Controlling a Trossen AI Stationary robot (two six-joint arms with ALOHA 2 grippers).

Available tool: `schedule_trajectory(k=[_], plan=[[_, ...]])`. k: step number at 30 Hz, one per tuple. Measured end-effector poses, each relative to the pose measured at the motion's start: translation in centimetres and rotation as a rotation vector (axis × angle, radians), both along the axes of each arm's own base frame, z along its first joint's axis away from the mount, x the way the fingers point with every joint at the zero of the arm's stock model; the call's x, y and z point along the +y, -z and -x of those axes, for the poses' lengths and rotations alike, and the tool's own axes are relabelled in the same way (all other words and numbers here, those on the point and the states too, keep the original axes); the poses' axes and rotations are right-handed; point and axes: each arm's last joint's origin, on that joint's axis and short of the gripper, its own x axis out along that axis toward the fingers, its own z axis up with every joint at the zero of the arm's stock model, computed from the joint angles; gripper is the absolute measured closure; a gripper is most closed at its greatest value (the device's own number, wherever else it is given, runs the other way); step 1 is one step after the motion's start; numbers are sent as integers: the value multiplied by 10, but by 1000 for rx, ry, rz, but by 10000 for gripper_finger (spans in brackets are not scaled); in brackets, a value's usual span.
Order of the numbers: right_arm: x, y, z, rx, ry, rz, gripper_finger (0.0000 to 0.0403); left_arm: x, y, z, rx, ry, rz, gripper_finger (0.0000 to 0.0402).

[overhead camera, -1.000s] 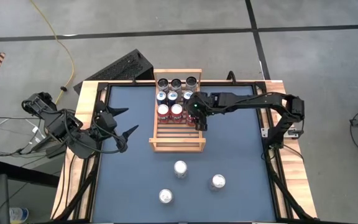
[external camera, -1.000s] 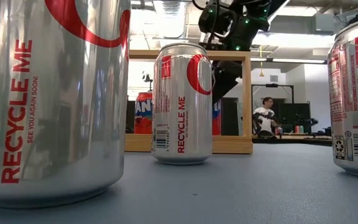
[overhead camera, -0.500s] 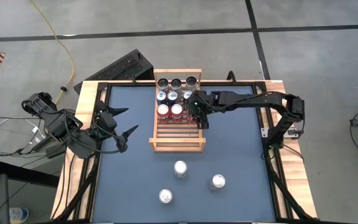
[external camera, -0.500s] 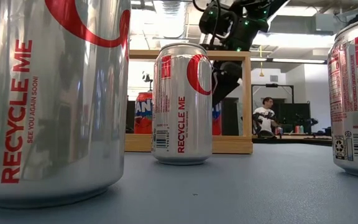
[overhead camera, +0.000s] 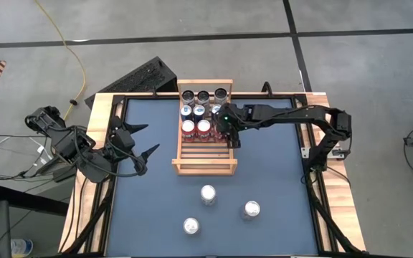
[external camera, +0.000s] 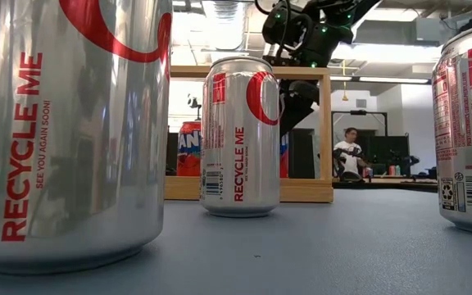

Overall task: Place canned beverage on shelf
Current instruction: Put the orange soda can on the shelf aligned with the other orange soda cans

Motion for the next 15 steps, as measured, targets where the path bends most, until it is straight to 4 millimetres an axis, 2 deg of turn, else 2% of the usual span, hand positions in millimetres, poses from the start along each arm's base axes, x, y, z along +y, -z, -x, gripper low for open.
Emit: schedule_trajectory(k=[15], plan=[[-1, 6, -2, 41, -52, 9, 133, 0, 0, 0, 1, 0, -1, 68]])
